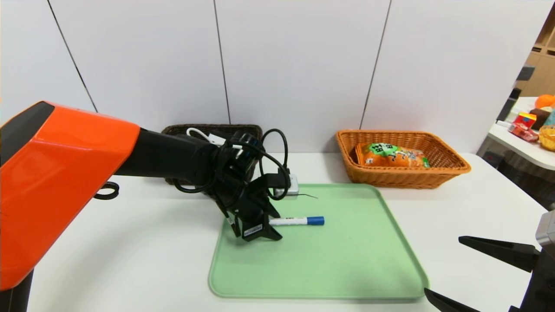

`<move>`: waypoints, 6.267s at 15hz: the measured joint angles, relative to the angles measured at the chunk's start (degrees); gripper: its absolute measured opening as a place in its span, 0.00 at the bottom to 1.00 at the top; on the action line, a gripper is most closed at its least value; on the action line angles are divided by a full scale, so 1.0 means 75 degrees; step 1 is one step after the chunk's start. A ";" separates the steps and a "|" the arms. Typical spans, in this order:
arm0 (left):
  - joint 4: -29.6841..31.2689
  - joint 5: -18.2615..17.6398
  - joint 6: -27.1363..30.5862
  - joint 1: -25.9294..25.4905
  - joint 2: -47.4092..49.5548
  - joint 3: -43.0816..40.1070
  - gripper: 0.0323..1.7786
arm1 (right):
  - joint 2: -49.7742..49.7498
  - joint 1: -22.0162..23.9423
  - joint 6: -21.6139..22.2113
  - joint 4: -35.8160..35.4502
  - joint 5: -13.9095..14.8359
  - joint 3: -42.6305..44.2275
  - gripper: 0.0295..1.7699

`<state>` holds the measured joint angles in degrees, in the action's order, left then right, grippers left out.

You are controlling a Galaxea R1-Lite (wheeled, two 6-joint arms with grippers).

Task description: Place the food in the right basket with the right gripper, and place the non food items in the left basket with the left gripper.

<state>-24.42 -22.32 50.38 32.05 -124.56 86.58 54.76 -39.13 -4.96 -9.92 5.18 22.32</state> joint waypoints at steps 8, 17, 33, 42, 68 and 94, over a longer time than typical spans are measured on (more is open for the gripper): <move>-0.0161 -0.0114 -0.0055 0.0005 0.0384 0.0242 0.09 | 0.0008 0.0000 -0.0013 0.0000 -0.0008 0.0000 0.96; -0.0242 -0.0271 -0.0067 0.0148 0.0777 0.0257 0.09 | 0.0005 0.0007 0.0000 0.0005 -0.0015 -0.0033 0.96; -0.1530 -0.0962 0.1047 -0.0598 0.3374 0.1825 0.09 | -0.0003 -0.0060 -0.0091 0.0008 -0.0236 -0.0067 0.96; -0.2329 -0.1265 0.2264 -0.1816 0.1960 0.2981 0.09 | -0.0047 -0.0044 -0.0070 0.0015 -0.0236 -0.0247 0.96; -0.1341 -0.0613 0.2766 -0.3800 0.0114 0.3664 0.09 | 0.0140 0.0041 -0.0210 -0.0140 -0.0239 -0.0320 0.96; -0.1451 -0.0783 0.1198 -0.3812 0.4746 0.0003 0.91 | 0.0221 0.0117 -0.0213 -0.0234 -0.0059 -0.0213 0.96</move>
<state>-35.30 -28.20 59.37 3.46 -88.97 86.60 56.42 -38.25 -6.56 -11.68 4.74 20.72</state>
